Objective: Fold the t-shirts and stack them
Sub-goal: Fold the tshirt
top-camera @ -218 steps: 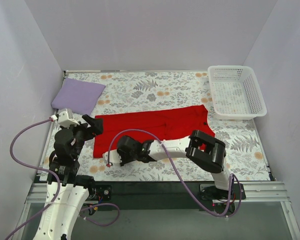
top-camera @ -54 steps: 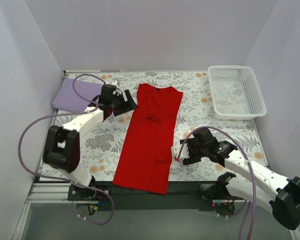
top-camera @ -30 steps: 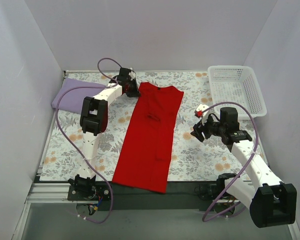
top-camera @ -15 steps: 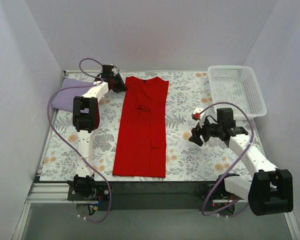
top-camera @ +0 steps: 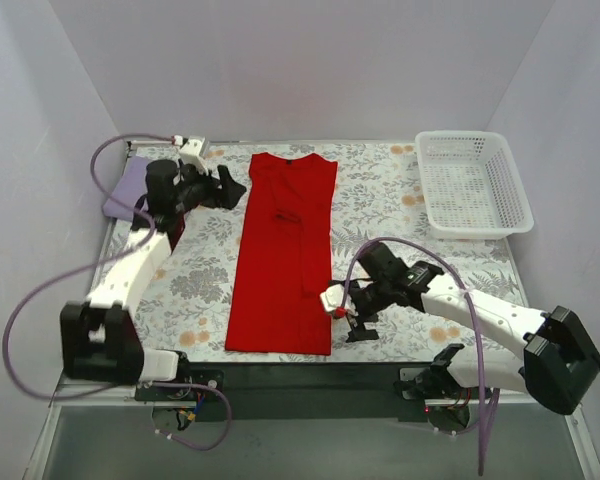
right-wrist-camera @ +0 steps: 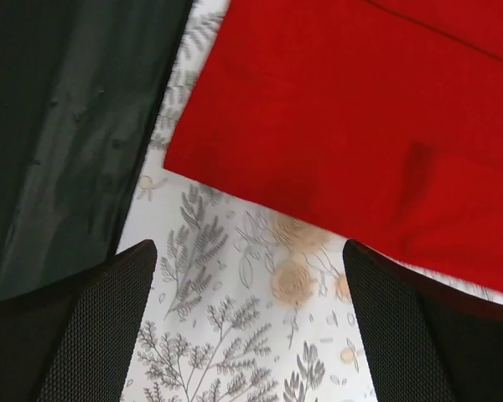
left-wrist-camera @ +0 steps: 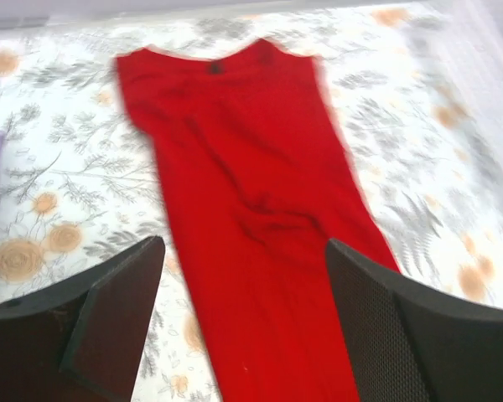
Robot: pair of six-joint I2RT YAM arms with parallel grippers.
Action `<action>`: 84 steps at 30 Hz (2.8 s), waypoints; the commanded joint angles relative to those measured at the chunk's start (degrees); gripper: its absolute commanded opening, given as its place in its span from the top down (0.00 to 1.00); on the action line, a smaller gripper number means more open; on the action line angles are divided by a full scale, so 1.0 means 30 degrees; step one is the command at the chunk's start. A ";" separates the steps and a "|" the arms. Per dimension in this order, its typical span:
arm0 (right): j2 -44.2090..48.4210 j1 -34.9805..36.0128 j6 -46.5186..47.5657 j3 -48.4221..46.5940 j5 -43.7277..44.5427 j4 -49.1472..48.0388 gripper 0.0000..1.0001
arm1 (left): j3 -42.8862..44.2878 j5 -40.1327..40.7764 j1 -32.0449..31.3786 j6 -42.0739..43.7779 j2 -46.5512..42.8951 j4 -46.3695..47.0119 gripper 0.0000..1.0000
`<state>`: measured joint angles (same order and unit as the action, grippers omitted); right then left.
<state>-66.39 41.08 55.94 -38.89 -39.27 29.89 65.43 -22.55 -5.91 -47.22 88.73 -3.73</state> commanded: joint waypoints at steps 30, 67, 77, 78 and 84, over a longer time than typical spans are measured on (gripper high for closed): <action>-0.6844 0.9803 -0.4351 -0.1069 0.8225 -0.4983 0.55 | -1.3109 -0.6077 -0.5646 2.2889 -2.1519 -1.4637 0.43; -0.4355 0.5350 -0.5376 -0.0366 0.2690 -0.4514 0.97 | -1.5803 0.0159 -1.4288 1.9520 -1.1471 -0.6201 0.63; -0.3652 0.4911 -0.5142 -0.0394 0.1605 -0.4018 0.99 | -1.5688 0.0222 -1.4757 1.9608 -1.2084 -0.6257 1.00; -0.3448 0.4881 -0.4852 -0.0482 0.1459 -0.3871 0.99 | -1.5397 -0.0186 -1.4758 1.9637 -1.2289 -0.6606 1.00; -0.2949 0.4354 -0.2306 -0.2352 -0.0415 -0.0421 0.99 | -1.3229 -0.1624 -1.4728 2.0747 -1.2994 -0.9150 1.00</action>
<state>-77.06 54.74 44.03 -41.50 -35.35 21.58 20.95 -24.45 -50.02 12.47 50.89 -26.52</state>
